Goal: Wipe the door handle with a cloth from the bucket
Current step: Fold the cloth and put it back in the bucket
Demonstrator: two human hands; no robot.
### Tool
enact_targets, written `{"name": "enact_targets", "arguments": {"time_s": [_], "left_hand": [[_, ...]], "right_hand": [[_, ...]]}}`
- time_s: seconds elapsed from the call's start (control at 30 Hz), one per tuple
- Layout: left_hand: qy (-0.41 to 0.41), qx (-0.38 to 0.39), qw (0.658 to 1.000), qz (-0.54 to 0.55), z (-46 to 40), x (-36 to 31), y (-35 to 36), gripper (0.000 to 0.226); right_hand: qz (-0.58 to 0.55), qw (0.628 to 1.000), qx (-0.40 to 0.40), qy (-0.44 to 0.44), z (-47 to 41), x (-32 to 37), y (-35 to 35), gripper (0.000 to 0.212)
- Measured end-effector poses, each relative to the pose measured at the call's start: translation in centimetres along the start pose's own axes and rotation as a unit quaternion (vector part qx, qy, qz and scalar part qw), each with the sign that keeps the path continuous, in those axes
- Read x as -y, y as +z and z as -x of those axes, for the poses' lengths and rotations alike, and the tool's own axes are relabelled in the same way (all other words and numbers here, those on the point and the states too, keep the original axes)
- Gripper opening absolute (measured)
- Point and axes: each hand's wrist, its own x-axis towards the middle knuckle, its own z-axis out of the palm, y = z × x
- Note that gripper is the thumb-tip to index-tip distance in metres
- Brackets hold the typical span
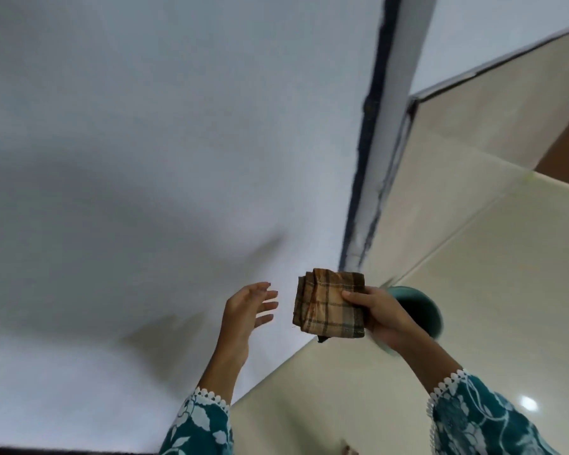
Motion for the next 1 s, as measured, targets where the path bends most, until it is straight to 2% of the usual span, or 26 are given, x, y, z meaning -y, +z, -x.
{"name": "enact_targets", "arguments": {"time_s": [0.2,0.43,0.6,0.73,0.83,0.9,0.93,1.0], "left_hand": [[-0.057,0.081,0.995,-0.004,-4.6,1.1,11.1,0.023],[-0.123,0.143,0.982,-0.022,-9.9,3.1,19.3,0.023],[-0.187,0.203,0.960,-0.056,-15.1,5.9,26.1,0.015],[-0.223,0.223,0.945,-0.082,-18.4,8.6,31.7,0.018],[-0.253,0.225,0.936,-0.095,-20.6,11.1,34.8,0.020],[-0.270,0.213,0.932,-0.117,-25.0,17.8,38.3,0.021],[-0.270,0.207,0.933,-0.117,-25.1,17.2,38.3,0.021],[-0.278,0.187,0.935,-0.119,-29.7,25.3,40.8,0.020]], "right_hand": [[-0.075,0.991,-0.107,0.034,-2.8,1.9,-11.4,0.034],[-0.145,0.969,-0.196,0.039,-5.7,2.4,-18.9,0.036],[-0.204,0.938,-0.277,0.050,-7.9,2.0,-24.2,0.040],[-0.229,0.920,-0.312,0.060,-10.8,1.4,-28.8,0.036],[-0.227,0.907,-0.346,0.080,-14.0,-0.2,-32.3,0.033],[-0.220,0.896,-0.370,0.108,-20.0,-5.4,-37.7,0.034],[-0.208,0.894,-0.378,0.119,-20.7,-5.4,-37.6,0.034],[-0.202,0.890,-0.382,0.144,-28.2,-13.0,-43.1,0.033]]}}
